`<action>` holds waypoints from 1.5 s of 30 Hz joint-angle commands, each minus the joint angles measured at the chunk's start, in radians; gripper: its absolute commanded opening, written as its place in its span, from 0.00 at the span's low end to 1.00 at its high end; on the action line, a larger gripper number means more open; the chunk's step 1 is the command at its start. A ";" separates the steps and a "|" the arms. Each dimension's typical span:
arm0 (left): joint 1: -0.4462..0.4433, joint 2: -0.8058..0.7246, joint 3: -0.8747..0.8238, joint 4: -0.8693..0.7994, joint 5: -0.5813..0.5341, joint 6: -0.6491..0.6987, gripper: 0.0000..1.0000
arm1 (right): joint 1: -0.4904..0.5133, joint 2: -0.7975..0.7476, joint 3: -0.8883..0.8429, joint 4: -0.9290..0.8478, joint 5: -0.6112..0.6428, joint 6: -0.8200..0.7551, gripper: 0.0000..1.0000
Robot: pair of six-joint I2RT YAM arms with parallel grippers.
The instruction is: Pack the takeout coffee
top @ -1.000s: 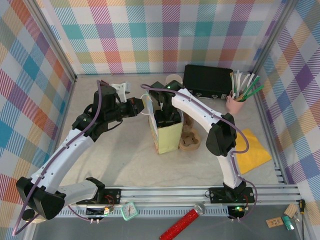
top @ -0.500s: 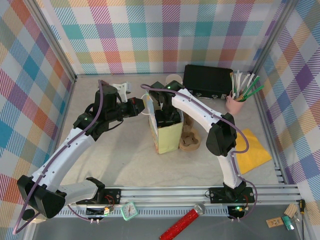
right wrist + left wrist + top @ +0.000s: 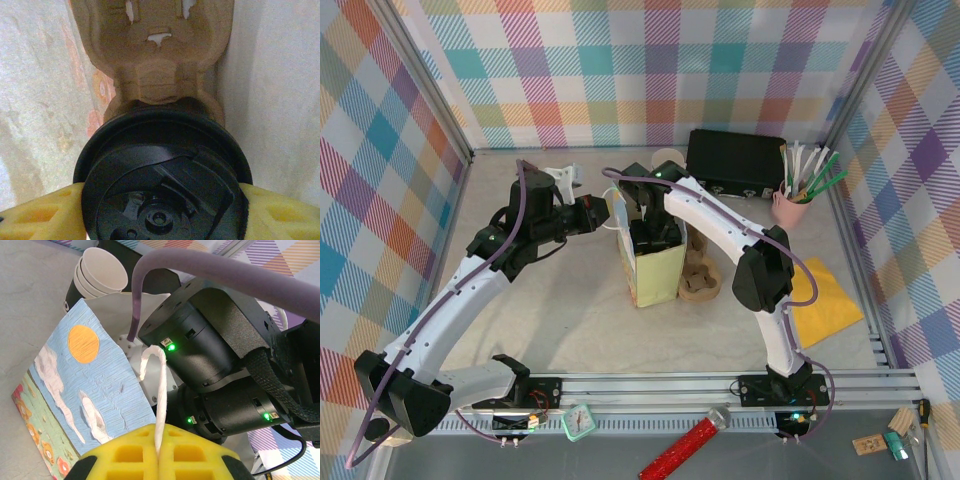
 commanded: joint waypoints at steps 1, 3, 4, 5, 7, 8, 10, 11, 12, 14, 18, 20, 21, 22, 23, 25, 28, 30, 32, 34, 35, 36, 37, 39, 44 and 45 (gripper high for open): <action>-0.014 0.003 0.023 0.001 0.012 -0.001 0.00 | 0.003 0.044 -0.052 -0.009 -0.003 -0.013 0.64; -0.014 0.004 0.020 0.004 0.012 -0.003 0.00 | 0.003 0.043 -0.052 -0.007 -0.002 -0.013 0.64; -0.014 0.006 0.021 0.003 0.013 -0.003 0.00 | 0.003 0.043 -0.056 -0.005 -0.002 -0.013 0.64; -0.014 0.007 0.023 0.000 0.014 -0.001 0.00 | 0.003 0.043 -0.060 -0.001 -0.004 -0.012 0.64; -0.014 0.004 0.024 -0.001 0.011 -0.002 0.00 | 0.003 0.042 -0.070 0.007 -0.008 -0.010 0.64; -0.014 0.002 0.024 -0.003 0.010 0.000 0.00 | 0.002 0.042 -0.076 0.011 -0.011 -0.010 0.64; -0.014 0.001 0.021 -0.005 0.008 0.000 0.00 | 0.003 0.042 -0.076 0.011 -0.011 -0.011 0.64; -0.014 0.003 0.021 -0.005 0.009 0.000 0.00 | 0.003 0.042 -0.078 0.011 -0.010 -0.010 0.64; -0.014 0.003 0.021 -0.005 0.009 0.000 0.00 | 0.003 0.042 -0.079 0.011 -0.009 -0.010 0.64; -0.012 0.004 0.020 -0.002 0.011 0.000 0.00 | 0.003 0.041 -0.079 0.009 -0.008 -0.010 0.64; -0.014 0.006 0.023 0.002 0.012 -0.001 0.00 | 0.003 0.034 -0.079 0.009 -0.008 -0.008 0.64; -0.014 0.005 0.022 0.001 0.012 -0.001 0.00 | 0.003 0.034 -0.070 0.005 -0.006 -0.007 0.64; -0.014 0.007 0.023 0.002 0.012 -0.002 0.00 | 0.003 0.033 -0.065 0.004 -0.006 -0.007 0.64; -0.014 0.006 0.023 0.000 0.014 -0.001 0.00 | 0.003 0.034 -0.064 0.004 -0.008 -0.005 0.64; -0.014 0.006 0.022 0.000 0.014 -0.002 0.00 | 0.003 0.034 -0.066 0.007 -0.010 -0.004 0.64; -0.013 0.007 0.021 -0.001 0.012 -0.001 0.00 | 0.003 0.041 -0.067 0.010 -0.015 -0.004 0.64; -0.014 0.003 0.021 -0.001 0.012 -0.002 0.00 | 0.003 0.045 -0.072 0.011 -0.019 -0.002 0.64; -0.014 0.003 0.021 -0.003 0.011 0.000 0.00 | 0.003 0.040 -0.068 0.009 -0.017 -0.002 0.66; -0.014 0.003 0.021 -0.004 0.011 0.000 0.00 | 0.003 0.038 -0.056 0.002 -0.014 -0.003 0.68; -0.014 0.002 0.021 -0.004 0.011 -0.001 0.00 | 0.003 0.036 -0.038 -0.011 -0.009 -0.002 0.70; -0.014 0.003 0.020 -0.003 0.011 -0.001 0.00 | 0.003 0.036 -0.027 -0.018 -0.006 0.000 0.73; -0.014 0.003 0.021 -0.002 0.011 -0.002 0.00 | 0.003 0.035 -0.015 -0.023 -0.006 0.000 0.74; -0.014 0.003 0.021 -0.001 0.011 -0.002 0.00 | 0.003 0.033 -0.006 -0.028 -0.006 0.000 0.75; -0.014 0.003 0.022 0.000 0.011 -0.001 0.00 | 0.003 0.031 0.011 -0.037 -0.003 0.003 0.78; -0.014 0.002 0.023 -0.003 0.011 -0.002 0.00 | 0.004 0.032 0.064 -0.060 -0.003 0.009 0.79; -0.013 0.003 0.023 -0.003 0.010 -0.001 0.00 | 0.004 0.031 0.071 -0.064 -0.003 0.010 0.79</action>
